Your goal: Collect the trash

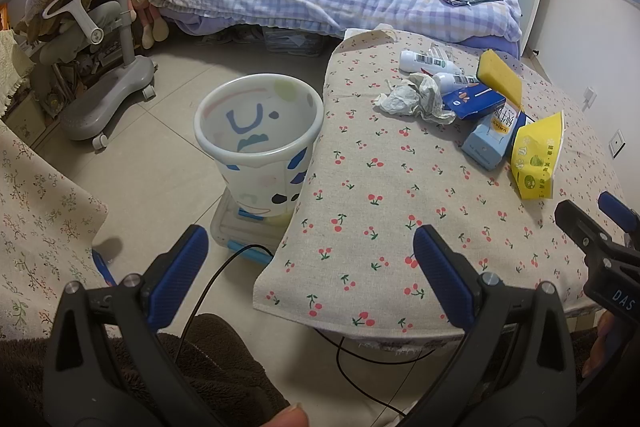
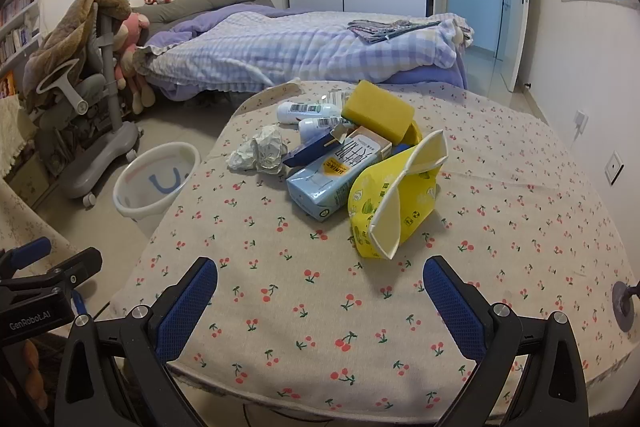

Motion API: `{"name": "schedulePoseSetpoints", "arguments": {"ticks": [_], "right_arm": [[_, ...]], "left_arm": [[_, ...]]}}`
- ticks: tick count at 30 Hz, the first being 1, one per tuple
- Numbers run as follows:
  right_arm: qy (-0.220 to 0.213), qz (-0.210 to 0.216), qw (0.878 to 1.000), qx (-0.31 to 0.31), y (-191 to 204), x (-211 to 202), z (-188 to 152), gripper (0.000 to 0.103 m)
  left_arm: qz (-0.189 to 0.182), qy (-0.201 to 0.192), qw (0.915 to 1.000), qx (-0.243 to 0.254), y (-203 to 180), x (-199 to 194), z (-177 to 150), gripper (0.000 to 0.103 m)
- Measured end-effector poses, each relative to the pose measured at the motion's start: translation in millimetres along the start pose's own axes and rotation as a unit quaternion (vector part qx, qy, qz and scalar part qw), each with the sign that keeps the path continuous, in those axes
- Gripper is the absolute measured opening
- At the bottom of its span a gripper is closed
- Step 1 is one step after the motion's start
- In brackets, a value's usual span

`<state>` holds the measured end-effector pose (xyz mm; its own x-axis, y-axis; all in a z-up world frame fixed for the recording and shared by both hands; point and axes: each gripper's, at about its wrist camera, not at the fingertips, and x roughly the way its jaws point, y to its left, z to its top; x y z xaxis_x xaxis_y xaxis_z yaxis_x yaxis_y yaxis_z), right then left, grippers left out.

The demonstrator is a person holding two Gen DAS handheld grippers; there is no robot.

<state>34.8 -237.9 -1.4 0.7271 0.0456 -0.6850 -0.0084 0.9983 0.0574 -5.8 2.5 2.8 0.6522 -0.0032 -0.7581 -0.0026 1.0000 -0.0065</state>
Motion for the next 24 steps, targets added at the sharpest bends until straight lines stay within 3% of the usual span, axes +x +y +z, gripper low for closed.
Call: {"name": "schedulePoseSetpoints", "arguments": {"ticks": [17,24], "right_arm": [[0.005,0.004,1.000,0.010,-2.0,1.4,-0.1,0.103],[0.058,-0.018,0.997,0.045,-20.8,18.2,26.0,0.103]], "left_arm": [[-0.012,0.008,0.9999,-0.006,-0.2,-1.1,3.3,0.102],[-0.020,0.014,0.9995,0.020,-0.1,-0.4,29.9,0.102]]}}
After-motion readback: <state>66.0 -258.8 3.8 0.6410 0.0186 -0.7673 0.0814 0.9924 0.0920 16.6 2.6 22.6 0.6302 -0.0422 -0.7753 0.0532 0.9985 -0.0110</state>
